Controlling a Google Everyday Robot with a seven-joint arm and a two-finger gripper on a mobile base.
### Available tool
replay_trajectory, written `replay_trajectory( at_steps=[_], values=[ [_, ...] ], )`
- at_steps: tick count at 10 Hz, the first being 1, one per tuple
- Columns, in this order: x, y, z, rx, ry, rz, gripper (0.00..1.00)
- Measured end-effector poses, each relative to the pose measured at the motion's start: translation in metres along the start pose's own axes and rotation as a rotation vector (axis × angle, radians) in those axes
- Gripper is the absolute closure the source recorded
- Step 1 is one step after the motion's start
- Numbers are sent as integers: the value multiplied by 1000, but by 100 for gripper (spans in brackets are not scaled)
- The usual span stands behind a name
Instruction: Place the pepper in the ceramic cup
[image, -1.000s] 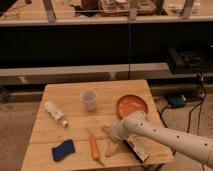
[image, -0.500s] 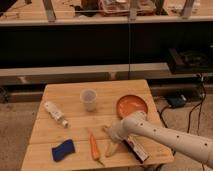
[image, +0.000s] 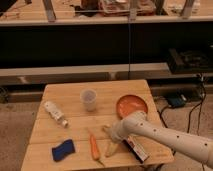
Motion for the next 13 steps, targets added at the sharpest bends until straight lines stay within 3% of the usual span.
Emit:
replay_trajectory(
  at_steps=[10,11,13],
  values=[
    [-1,1,-2,-7,8,-7,20],
    [-6,-1,-4,-15,27,-35,20],
    [-55,-11,-17,-64,80,-157,20]
  ],
)
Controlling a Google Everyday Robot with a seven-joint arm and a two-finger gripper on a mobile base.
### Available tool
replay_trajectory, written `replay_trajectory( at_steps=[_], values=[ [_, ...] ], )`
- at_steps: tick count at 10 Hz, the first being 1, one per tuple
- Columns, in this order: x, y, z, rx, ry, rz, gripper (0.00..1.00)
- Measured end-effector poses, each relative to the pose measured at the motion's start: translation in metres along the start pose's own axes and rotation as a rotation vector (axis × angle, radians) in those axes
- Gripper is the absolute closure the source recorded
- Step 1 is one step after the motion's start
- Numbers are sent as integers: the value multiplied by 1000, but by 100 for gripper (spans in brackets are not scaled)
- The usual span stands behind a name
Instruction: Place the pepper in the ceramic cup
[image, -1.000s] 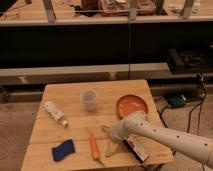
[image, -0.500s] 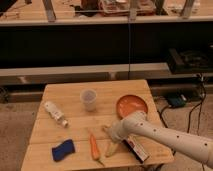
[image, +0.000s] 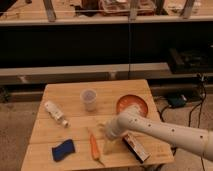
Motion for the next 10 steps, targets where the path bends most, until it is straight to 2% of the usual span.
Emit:
replay_trajectory(
  at_steps=[4,6,8,9,10],
  values=[
    [-86,-28,-51,-80,98,-191,20],
    [-114,-35,-64,-119,116,-307,20],
    [-115,-36,-69,-148,120,-438,20],
    [-109,-36,-67,-155,136,-543,20],
    [-97,-34,-62,-158,155,-697,20]
  ],
)
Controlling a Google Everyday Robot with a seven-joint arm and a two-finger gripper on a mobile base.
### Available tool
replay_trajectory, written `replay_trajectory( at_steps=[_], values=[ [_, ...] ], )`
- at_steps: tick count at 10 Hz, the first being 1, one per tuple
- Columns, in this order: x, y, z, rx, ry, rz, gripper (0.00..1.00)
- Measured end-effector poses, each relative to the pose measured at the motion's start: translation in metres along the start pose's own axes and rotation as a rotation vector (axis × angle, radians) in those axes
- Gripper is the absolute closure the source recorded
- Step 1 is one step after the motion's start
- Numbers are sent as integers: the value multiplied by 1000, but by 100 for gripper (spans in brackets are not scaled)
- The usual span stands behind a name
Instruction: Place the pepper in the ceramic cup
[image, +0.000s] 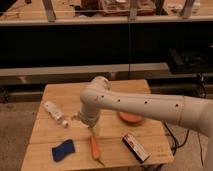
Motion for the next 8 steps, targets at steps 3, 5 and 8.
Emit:
replay_trajectory(
  at_steps=[3,5,8],
  values=[
    [10,15,26,-9,10,-232,20],
    [9,25,37,-24,-1,-263,20],
    [14,42,35,-8,15,-246,20]
  ],
)
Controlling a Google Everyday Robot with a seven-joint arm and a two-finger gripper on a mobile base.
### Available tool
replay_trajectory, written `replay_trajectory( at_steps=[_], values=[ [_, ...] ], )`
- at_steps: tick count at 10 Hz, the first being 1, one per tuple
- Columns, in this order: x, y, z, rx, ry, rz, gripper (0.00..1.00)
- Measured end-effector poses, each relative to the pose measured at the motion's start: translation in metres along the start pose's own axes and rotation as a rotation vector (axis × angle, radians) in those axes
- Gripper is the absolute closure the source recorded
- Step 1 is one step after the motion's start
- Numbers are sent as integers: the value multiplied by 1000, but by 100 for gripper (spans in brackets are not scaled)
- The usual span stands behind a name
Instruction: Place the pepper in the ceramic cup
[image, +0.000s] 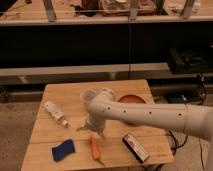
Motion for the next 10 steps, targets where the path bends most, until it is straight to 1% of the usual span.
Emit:
replay_trajectory(
  at_steps=[1,2,3,4,5,6,8,10],
  values=[
    [3,9,-1,1,18,8,20],
    [4,14,3,-14,33,10,20],
    [7,19,12,-32,43,0,20],
    [8,25,25,-59,46,-17,20],
    [7,26,35,-83,43,-43,20],
    [4,26,39,-98,36,-68,20],
    [0,32,45,-111,21,-88,20],
    [-6,35,52,-123,10,-88,20]
  ],
)
